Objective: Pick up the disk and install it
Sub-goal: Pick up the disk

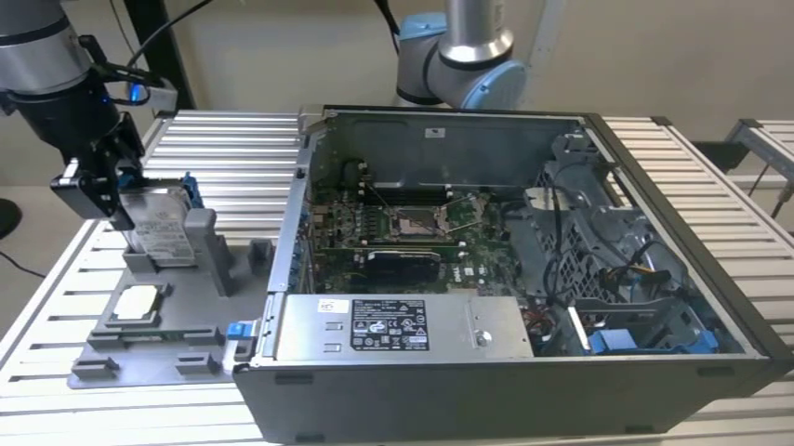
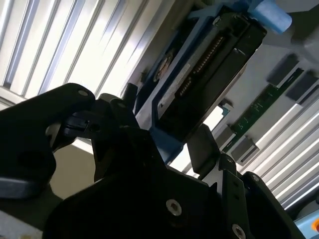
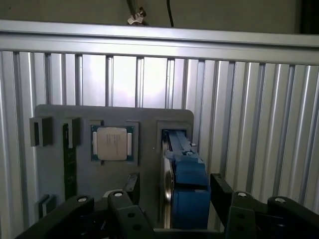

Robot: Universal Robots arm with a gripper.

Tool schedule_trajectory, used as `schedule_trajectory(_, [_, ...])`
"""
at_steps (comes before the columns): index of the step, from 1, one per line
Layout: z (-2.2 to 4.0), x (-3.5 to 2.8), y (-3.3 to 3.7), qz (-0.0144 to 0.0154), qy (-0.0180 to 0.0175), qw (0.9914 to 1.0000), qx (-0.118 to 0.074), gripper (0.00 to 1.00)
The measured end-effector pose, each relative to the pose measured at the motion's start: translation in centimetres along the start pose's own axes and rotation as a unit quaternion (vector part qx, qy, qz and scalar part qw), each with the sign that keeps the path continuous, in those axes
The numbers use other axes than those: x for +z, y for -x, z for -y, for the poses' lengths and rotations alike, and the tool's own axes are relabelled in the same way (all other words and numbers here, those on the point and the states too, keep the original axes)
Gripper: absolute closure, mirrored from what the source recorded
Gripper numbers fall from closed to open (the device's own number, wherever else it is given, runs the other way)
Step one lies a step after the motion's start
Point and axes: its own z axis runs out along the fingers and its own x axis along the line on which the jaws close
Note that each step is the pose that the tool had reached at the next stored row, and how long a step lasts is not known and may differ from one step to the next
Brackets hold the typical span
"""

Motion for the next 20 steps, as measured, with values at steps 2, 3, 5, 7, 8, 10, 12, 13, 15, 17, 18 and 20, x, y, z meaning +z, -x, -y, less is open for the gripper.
schedule_trajectory(2, [-0.02,0.12,0.00,0.0000,-0.0005,1.00000,0.000,0.00])
schedule_trajectory(3, [-0.02,0.16,0.00,0.0000,-0.0005,1.00000,0.000,0.00])
schedule_trajectory(5, [-0.04,0.23,0.00,0.0028,-0.0005,1.00000,0.000,0.00])
schedule_trajectory(7, [-0.04,0.27,0.01,0.0166,-0.0010,0.99986,0.002,0.00])
schedule_trajectory(8, [-0.04,0.28,0.01,0.0247,-0.0013,0.99969,0.002,0.00])
schedule_trajectory(10, [-0.04,0.29,0.00,0.0374,-0.0007,0.99929,0.003,0.00])
schedule_trajectory(12, [-0.03,0.29,-0.02,0.0392,0.0070,0.99920,0.004,0.00])
schedule_trajectory(13, [-0.04,0.29,-0.03,0.0393,0.0119,0.99915,0.004,0.00])
schedule_trajectory(15, [-0.04,0.29,-0.04,0.0395,0.0198,0.99901,0.005,0.00])
schedule_trajectory(17, [-0.04,0.29,-0.04,0.0349,0.0253,0.99906,0.005,0.00])
schedule_trajectory(18, [-0.03,0.28,-0.05,0.0284,0.0277,0.99920,0.005,0.00])
schedule_trajectory(20, [-0.03,0.29,-0.05,0.0116,0.0324,0.99940,0.004,0.00])
